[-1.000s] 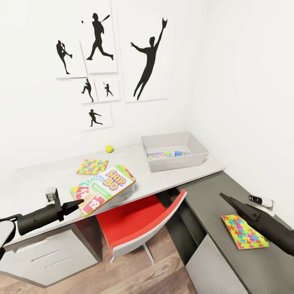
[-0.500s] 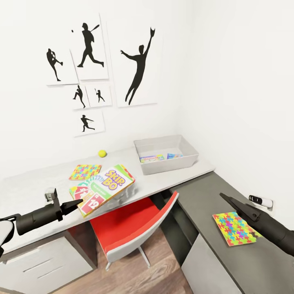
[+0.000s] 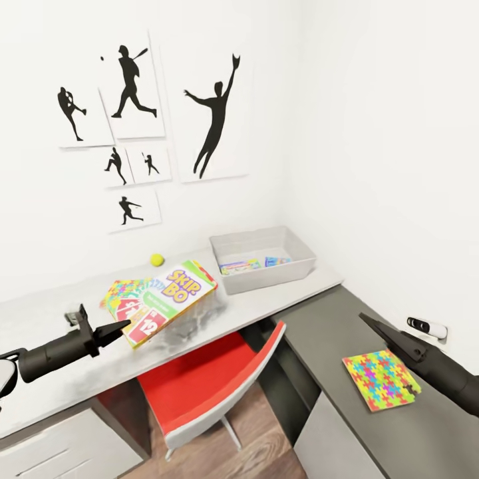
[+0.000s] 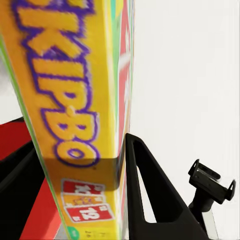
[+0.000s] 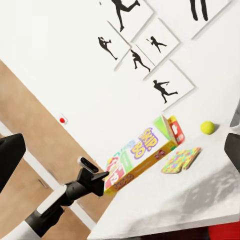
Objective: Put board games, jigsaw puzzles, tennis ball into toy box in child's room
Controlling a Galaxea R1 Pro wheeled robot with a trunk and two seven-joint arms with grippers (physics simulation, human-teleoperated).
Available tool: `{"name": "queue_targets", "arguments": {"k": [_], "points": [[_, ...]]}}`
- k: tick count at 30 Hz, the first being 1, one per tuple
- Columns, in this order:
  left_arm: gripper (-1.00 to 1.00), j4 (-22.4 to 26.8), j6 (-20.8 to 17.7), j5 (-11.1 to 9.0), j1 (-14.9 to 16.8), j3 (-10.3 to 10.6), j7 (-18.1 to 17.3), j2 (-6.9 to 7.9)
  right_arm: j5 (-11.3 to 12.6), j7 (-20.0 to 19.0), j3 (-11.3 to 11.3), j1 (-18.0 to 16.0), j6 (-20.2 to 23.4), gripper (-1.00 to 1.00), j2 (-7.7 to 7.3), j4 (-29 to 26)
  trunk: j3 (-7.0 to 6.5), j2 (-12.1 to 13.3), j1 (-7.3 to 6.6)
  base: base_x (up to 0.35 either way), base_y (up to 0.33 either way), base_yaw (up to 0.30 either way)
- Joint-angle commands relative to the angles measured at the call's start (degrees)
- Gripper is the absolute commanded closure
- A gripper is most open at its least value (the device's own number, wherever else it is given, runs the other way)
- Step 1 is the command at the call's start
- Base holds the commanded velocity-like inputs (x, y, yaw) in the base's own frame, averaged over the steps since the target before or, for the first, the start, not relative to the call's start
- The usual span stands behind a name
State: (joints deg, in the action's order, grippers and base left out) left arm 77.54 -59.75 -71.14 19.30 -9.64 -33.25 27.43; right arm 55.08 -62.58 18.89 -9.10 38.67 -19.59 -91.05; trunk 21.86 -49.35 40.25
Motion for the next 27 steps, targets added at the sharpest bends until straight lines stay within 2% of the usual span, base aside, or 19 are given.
{"name": "queue_targets", "arguments": {"k": [1, 6, 13, 22, 27], "points": [[1.0, -0.05, -0.25, 0.28, 0.04, -0.11, -0.92, 0.03, 0.29, -0.02, 0.0, -0.04, 0.39, -1.0, -0.01, -0.01, -0.01, -0.04, 0.03, 0.241, 0.16, -0.083], [1.0, -0.1, -0.25, 0.29, -0.02, -0.23, -2.08, 0.07, 0.29, -0.08, 0.01, -0.04, 0.38, -1.0, -0.01, 0.0, -0.16, -0.04, 0.03, 0.218, 0.2, -0.032], [1.0, -0.11, -0.25, 0.27, -0.03, -0.2, -2.25, 0.08, 0.29, -0.15, -0.01, -0.01, 0.2, -1.0, -0.01, -0.01, -0.66, -0.04, 0.03, 0.038, 0.25, -0.003], [1.0, -0.11, -0.25, 0.28, -0.06, -0.21, -2.26, 0.08, 0.29, -0.17, 0.0, 0.04, 0.18, -1.0, -0.01, 0.0, -1.49, -0.04, 0.03, 0.015, 0.033, 0.0], [1.0, -0.11, -0.25, 0.3, -0.1, -0.2, -2.27, 0.08, 0.29, -0.18, 0.01, 0.05, 0.16, -1.0, -0.01, -0.01, -1.96, -0.04, 0.03, 0.22, 0.001, 0.0]]}}
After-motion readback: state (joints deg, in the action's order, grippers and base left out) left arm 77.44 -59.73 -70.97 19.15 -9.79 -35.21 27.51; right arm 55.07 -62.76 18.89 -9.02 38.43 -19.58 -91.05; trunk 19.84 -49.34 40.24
